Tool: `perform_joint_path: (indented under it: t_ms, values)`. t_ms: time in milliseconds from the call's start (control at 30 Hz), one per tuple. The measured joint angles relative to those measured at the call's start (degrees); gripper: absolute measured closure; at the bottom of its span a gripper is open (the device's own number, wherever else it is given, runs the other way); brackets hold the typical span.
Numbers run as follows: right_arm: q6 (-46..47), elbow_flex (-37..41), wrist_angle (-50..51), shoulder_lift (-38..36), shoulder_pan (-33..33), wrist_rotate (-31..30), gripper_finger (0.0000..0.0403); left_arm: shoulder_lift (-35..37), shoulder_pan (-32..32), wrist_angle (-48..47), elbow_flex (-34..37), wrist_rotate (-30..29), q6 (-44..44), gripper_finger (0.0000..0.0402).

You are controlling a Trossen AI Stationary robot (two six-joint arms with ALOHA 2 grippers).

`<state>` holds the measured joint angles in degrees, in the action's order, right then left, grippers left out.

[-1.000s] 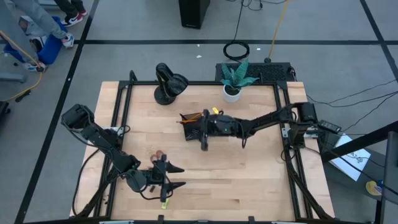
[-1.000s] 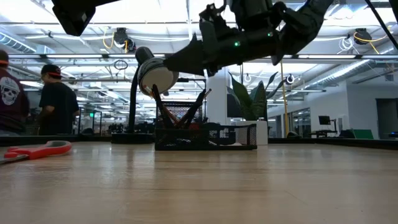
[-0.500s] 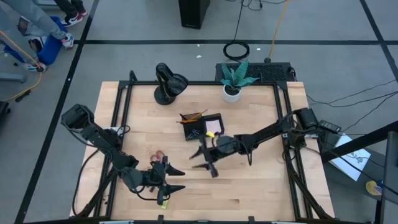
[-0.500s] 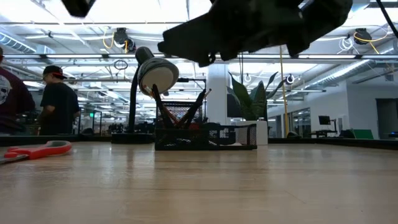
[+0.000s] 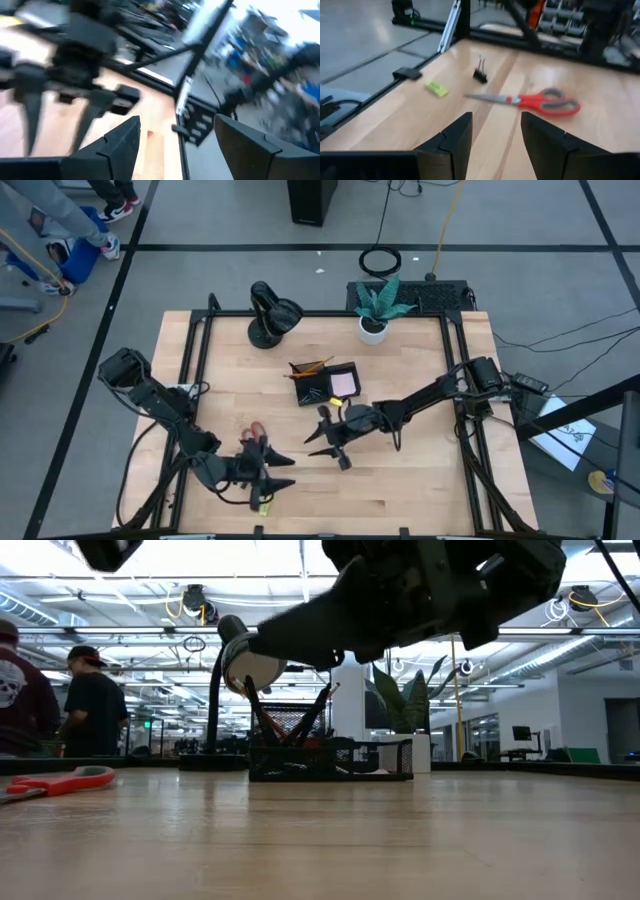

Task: Pick and place office supplies into organizer
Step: Put the black binder clip into the desk organizer

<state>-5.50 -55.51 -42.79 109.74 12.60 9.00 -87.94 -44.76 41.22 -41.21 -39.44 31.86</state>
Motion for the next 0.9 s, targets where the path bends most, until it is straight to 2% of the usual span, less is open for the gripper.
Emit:
perform_joint_path:
  t_ms: [200, 400, 533, 700, 900]
  values:
    - [0.3, 0.0, 7.4, -0.5, 0.9, 0.0, 0.0243, 0.0, -5.4, -5.3, 0.0, -15.5, 12.3, 0.0166]
    - [0.3, 0.0, 12.5, -0.5, 2.1, 0.2, 0.0243, -0.2, -13.2, -7.1, 0.0, -31.8, 12.8, 0.0203]
    - [0.0, 0.0, 13.5, -0.5, 2.9, 0.2, 0.0243, -0.8, -16.8, -7.8, 0.0, -37.3, 11.2, 0.0218]
    - [0.3, 0.0, 14.0, -0.5, 2.9, 0.0, 0.0243, -3.5, -21.1, -8.7, 0.0, -40.8, 12.4, 0.0216]
    - [3.9, 0.0, 13.9, -0.5, 2.9, 0.0, 0.0243, -10.9, -25.1, -8.1, -1.0, -47.2, 20.8, 0.0216]
